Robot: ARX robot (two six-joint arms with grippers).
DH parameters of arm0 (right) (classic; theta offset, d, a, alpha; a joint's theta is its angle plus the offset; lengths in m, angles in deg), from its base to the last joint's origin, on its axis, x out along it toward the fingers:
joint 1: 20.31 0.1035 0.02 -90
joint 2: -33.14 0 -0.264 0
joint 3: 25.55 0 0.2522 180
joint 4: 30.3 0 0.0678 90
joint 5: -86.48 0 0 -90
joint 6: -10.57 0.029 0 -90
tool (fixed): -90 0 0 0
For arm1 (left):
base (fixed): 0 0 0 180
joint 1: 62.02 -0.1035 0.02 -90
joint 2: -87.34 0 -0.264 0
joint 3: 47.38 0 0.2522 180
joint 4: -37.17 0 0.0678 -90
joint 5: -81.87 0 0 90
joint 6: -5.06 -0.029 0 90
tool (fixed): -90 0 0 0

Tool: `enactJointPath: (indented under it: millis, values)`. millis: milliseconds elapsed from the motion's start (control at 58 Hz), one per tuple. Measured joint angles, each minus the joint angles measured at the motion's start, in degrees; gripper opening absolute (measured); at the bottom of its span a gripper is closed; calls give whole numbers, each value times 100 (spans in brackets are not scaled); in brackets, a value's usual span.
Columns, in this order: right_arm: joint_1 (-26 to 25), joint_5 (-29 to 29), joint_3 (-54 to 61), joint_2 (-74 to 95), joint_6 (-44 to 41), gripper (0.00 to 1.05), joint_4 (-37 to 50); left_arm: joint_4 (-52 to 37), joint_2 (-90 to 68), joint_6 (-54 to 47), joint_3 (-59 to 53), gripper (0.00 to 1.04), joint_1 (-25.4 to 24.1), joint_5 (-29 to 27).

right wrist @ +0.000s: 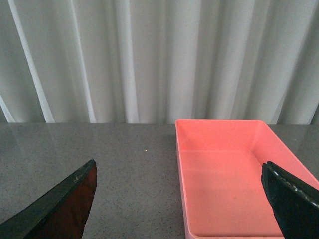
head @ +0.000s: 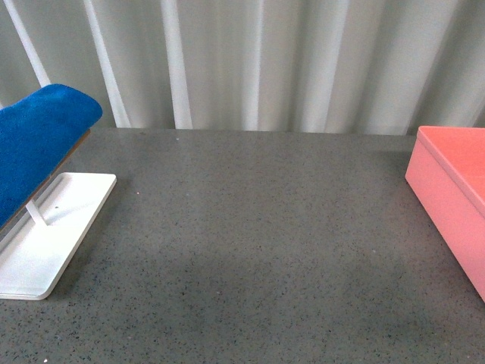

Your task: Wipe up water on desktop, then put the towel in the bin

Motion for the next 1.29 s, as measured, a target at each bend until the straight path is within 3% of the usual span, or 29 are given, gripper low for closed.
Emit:
enactJointPath:
  millis: [1139,1156,1208,1242,1294]
  values:
    - [0,0,0,0,0,98,0,0,0,0,0,98,0,0]
    - [0,-2,0,0,0,98,0,13,-11,4,4,98,-7,48]
    - [0,4,0,0,0,98,0,1099,-562,413,404,98,-387,1189]
    - [-2,-13,0,0,-2,98,0,1554,-903,560,608,98,-531,1602]
    - [0,-9,0,0,0,98,0,1810,-1353,809,800,98,-592,1812]
